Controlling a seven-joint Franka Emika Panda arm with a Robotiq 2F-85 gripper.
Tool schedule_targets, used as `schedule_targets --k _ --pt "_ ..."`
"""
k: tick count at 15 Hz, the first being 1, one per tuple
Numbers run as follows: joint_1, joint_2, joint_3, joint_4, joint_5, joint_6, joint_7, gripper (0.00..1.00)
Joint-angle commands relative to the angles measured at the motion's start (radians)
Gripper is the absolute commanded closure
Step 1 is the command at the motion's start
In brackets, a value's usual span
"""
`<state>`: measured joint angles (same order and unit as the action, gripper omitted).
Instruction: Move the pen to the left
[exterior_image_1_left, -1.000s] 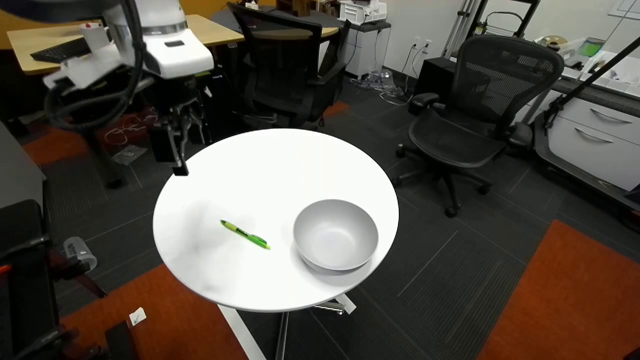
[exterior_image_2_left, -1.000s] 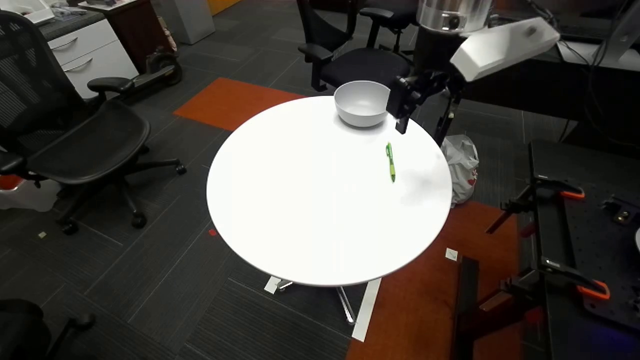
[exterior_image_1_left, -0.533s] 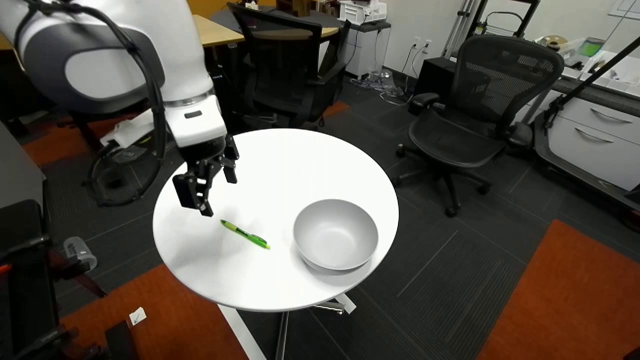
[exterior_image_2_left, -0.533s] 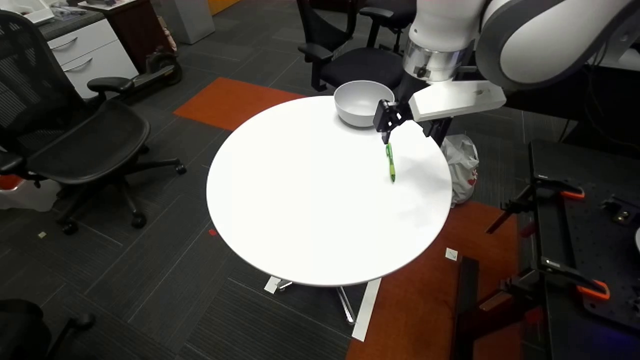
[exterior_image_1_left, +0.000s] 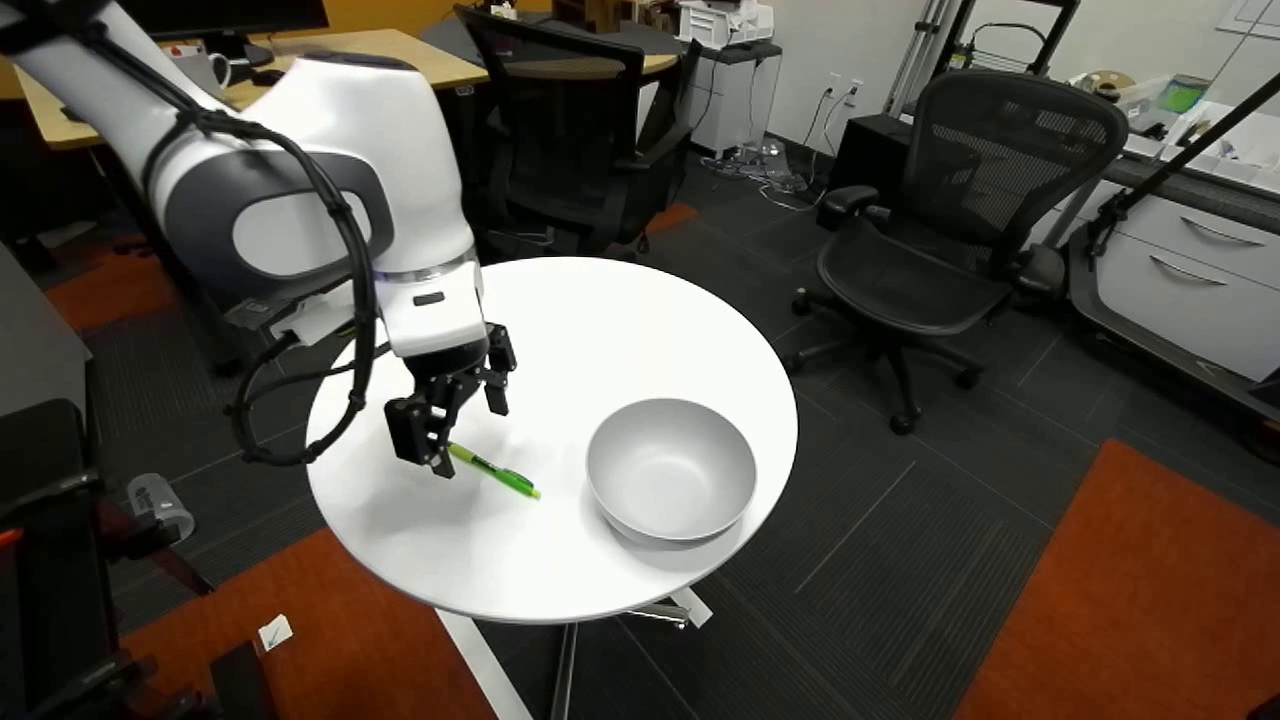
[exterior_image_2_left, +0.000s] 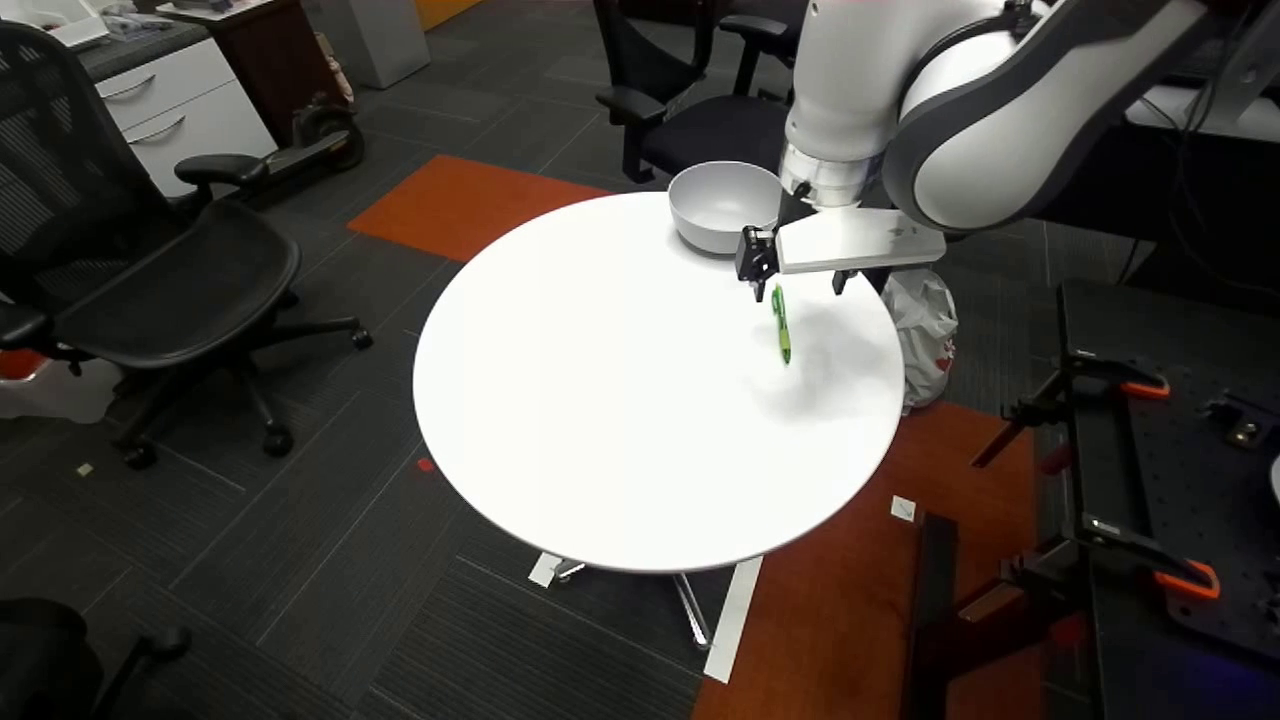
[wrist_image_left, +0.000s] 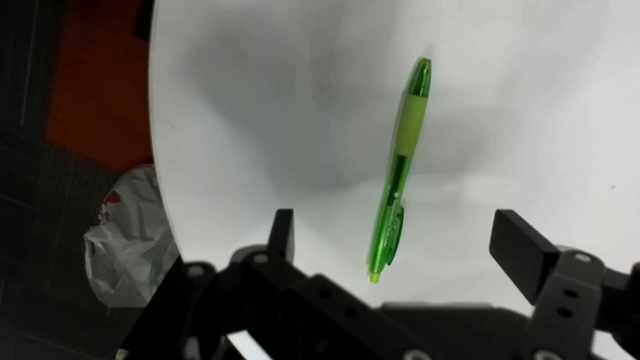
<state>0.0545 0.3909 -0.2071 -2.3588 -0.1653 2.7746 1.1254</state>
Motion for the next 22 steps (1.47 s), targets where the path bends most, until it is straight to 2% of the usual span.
schedule_targets --k 1,7,8,9,18,19,22 --pt "0.031 0.063 -0.023 0.052 0.043 0.015 0.014 0.0" --pt "0.03 0.13 -0.017 0.094 0.11 0.02 -0.003 0.0" --pt "0.03 0.136 -0.016 0.095 0.118 0.026 -0.005 0.07" --pt "0.032 0.142 -0.017 0.095 0.122 0.034 -0.005 0.26" --pt "0.04 0.158 -0.019 0.108 0.157 0.046 -0.012 0.95" --pt "0.041 0.159 -0.017 0.109 0.158 0.045 -0.013 1.0" --pt "0.057 0.138 -0.012 0.106 0.152 0.048 -0.016 0.97"
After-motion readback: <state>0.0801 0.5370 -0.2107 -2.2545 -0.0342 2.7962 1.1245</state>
